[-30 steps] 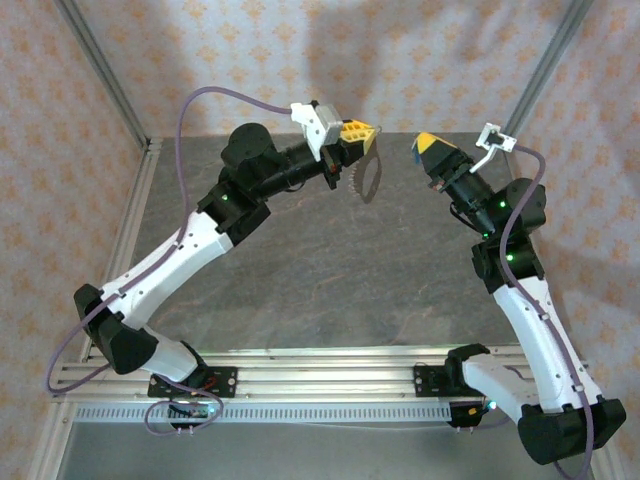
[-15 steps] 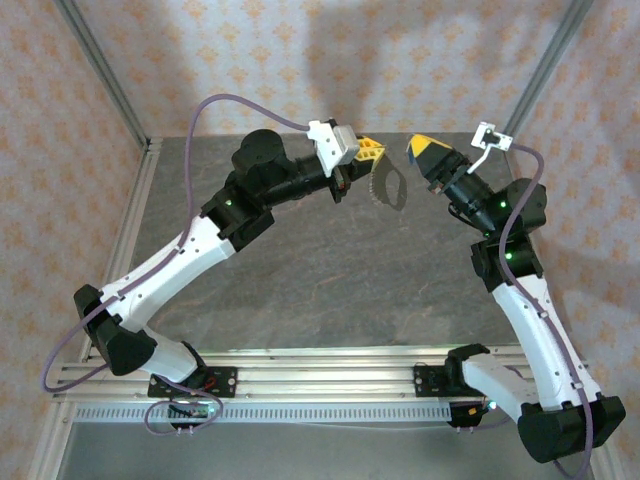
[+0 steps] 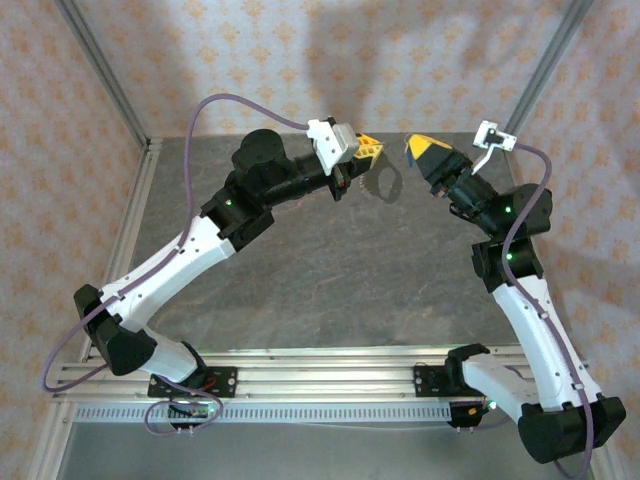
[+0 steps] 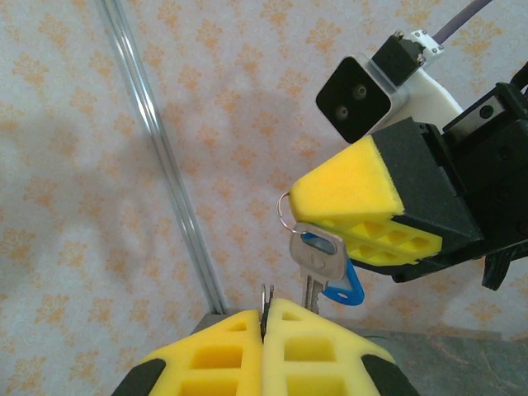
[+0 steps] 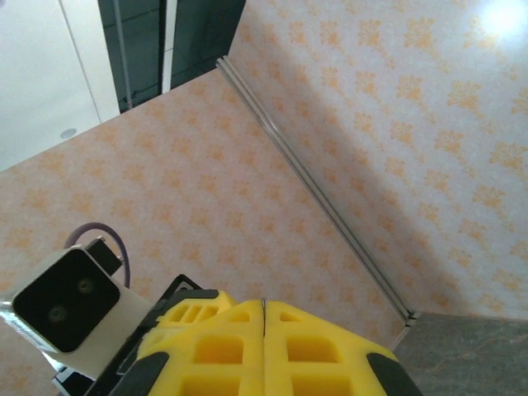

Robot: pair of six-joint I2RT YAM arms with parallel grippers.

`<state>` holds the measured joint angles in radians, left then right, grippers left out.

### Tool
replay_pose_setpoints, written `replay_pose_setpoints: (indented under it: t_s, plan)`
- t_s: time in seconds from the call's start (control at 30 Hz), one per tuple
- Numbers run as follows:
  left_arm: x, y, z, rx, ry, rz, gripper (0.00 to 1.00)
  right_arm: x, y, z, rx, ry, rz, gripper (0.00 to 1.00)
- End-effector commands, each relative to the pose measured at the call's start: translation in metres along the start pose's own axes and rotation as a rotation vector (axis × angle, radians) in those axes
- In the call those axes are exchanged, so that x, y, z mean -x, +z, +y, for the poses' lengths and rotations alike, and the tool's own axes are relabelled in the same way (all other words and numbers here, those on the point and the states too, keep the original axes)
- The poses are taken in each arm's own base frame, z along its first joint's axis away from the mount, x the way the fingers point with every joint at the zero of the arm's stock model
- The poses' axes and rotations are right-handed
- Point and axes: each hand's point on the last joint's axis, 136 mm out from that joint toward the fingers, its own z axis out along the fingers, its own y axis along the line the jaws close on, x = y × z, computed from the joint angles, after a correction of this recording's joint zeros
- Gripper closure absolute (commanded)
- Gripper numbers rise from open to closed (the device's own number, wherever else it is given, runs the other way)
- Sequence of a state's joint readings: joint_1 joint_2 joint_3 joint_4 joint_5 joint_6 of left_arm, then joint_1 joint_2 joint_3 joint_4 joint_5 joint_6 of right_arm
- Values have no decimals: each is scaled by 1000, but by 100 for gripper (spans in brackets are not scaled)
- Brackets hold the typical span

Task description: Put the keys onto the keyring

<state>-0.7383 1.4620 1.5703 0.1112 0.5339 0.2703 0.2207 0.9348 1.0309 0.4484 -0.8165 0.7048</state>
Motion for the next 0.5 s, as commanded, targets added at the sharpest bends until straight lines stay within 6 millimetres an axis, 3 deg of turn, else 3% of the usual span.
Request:
replay_pose_setpoints:
  t_s: [0.0, 0.47]
  plan:
    - [21, 1, 5, 24, 12, -56, 100, 9, 3, 32, 109, -38, -10, 100]
    - [22, 0, 5, 24, 4, -62, 100, -10, 17, 40, 135, -51, 56, 100]
